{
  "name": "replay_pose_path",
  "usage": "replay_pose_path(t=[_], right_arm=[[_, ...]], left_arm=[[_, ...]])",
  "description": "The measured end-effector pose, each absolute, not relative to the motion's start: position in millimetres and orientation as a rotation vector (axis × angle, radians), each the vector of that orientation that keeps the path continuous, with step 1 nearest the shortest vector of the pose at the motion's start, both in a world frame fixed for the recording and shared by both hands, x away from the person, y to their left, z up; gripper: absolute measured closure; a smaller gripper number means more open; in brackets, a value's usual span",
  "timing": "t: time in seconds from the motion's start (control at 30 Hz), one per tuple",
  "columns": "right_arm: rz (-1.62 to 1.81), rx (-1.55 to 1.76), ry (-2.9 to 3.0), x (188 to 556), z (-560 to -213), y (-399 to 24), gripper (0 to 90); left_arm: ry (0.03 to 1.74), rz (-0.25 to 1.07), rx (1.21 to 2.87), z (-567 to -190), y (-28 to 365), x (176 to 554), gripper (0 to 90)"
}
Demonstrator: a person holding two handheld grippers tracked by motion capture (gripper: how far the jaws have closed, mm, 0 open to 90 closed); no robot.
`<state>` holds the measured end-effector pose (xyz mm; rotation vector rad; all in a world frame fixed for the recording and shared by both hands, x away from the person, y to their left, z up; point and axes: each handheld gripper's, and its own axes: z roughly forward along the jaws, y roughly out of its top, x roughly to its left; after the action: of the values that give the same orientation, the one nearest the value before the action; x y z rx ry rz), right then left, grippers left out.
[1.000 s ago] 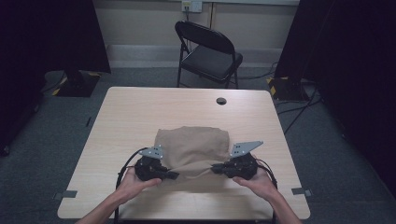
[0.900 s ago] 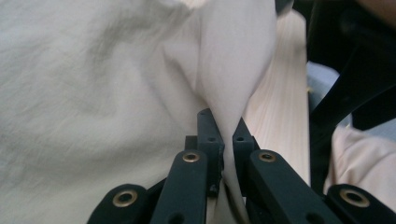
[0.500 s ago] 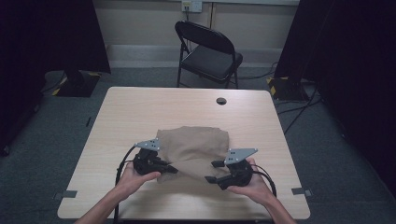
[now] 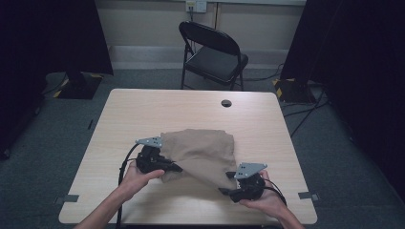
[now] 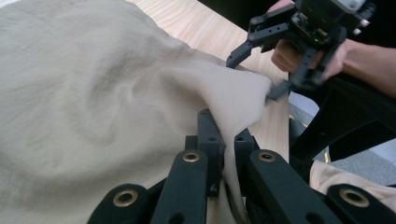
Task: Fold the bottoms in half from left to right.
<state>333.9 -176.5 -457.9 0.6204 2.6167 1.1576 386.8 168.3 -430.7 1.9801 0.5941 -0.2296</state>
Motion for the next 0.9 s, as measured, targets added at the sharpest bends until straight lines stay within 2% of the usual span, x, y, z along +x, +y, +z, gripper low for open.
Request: replay_pose_path(t=[0.13, 0.2, 0.37, 0.63, 0.9], right_arm=[[1.215, 0.625, 2.635, 336, -454, -180, 79.6], [1.276, 0.644, 2.637, 338, -449, -183, 83.8], [1.393, 0.659, 2.635, 341, -437, -189, 85.7], [1.509, 0.662, 2.626, 340, -426, -192, 86.1], [1.538, 0.709, 2.598, 341, -422, -199, 86.2]], left_arm=[[0.587, -0.199, 2.010, -432, 172, 386, 87.8], [0.579, -0.192, 2.019, -434, 175, 385, 87.8], [0.559, -0.133, 2.085, -440, 178, 379, 85.5], [0.568, -0.111, 2.124, -449, 179, 379, 70.3], [0.551, -0.113, 2.152, -453, 179, 373, 61.7]])
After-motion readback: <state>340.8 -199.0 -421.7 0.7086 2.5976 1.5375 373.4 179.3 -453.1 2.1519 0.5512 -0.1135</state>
